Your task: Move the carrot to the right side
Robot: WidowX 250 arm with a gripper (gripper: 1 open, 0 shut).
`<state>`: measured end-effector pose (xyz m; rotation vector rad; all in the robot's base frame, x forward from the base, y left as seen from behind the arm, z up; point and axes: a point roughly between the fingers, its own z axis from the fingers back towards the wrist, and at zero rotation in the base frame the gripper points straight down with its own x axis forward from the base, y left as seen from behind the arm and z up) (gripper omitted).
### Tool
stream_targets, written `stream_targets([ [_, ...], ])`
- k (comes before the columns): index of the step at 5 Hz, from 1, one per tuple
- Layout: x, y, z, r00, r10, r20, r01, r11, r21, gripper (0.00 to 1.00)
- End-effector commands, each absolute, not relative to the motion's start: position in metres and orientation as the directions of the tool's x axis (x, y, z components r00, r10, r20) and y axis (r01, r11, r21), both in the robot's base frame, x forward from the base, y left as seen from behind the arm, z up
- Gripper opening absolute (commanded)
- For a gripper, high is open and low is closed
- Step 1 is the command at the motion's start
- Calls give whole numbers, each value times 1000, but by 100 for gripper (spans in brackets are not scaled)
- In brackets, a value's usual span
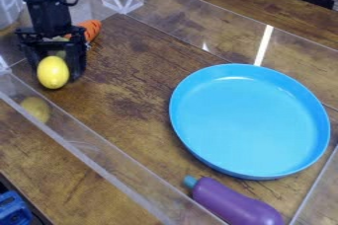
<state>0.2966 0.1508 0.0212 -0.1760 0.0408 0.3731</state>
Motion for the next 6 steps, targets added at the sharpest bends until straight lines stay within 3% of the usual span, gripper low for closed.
stream_targets([
  [1, 304, 151, 25, 941, 335, -43, -337, 925, -174, 100],
  [6, 323, 161, 26, 887, 458, -54, -459, 863, -212, 100],
])
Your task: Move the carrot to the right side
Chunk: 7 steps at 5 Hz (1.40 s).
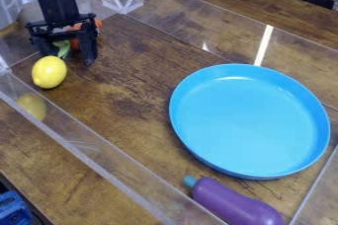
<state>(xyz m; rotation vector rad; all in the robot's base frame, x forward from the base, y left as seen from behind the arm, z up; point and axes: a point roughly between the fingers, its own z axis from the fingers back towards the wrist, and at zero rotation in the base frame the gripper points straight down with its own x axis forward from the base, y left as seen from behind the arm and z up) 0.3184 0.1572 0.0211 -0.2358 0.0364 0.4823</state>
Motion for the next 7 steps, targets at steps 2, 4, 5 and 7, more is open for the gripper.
stream_targets([
  [2, 318, 162, 21, 853, 520, -41, -516, 831, -208, 100],
  [4, 315, 174, 18, 810, 585, -33, -579, 789, -205, 100],
  [5, 315, 182, 17, 798, 602, -33, -595, 778, -203, 100],
  [7, 305, 166, 16, 777, 629, -36, -622, 757, -201, 100],
])
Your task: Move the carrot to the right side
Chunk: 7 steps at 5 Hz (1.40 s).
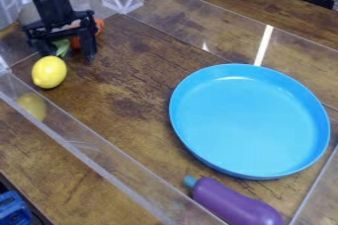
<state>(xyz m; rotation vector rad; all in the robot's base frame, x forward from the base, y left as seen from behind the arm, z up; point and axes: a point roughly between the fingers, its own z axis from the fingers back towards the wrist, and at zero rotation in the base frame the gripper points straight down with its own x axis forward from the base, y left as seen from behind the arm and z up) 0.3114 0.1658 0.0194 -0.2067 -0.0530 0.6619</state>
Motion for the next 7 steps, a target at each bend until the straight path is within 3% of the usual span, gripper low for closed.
stream_targets([
  [1, 306, 163, 15, 746, 665, -40, -658, 726, -201, 0],
  [2, 307, 157, 16, 719, 694, -42, -687, 699, -198, 0],
  [4, 317, 143, 46, 750, 660, 27, -650, 745, -151, 0],
  [7, 329, 126, 129, 795, 597, 106, -581, 800, -153, 0],
])
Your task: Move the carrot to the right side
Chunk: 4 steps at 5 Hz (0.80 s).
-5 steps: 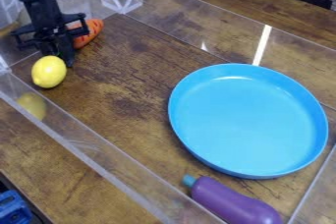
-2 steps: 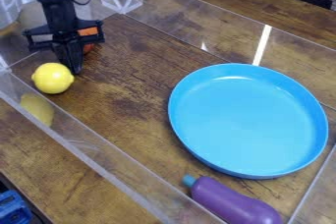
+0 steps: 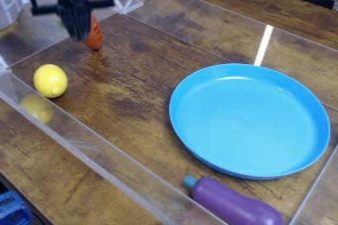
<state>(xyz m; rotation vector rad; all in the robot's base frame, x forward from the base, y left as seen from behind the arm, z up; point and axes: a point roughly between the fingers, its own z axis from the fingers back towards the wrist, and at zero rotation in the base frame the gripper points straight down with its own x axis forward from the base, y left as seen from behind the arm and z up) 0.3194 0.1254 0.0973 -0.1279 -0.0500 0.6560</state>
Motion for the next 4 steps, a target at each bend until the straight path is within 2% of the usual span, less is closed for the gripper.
stream_targets([
  [1, 329, 112, 157, 804, 582, 118, -561, 810, -171, 0],
  [2, 331, 93, 167, 826, 551, 121, -527, 830, -183, 0],
  [4, 337, 74, 165, 797, 591, 122, -565, 802, -192, 0],
])
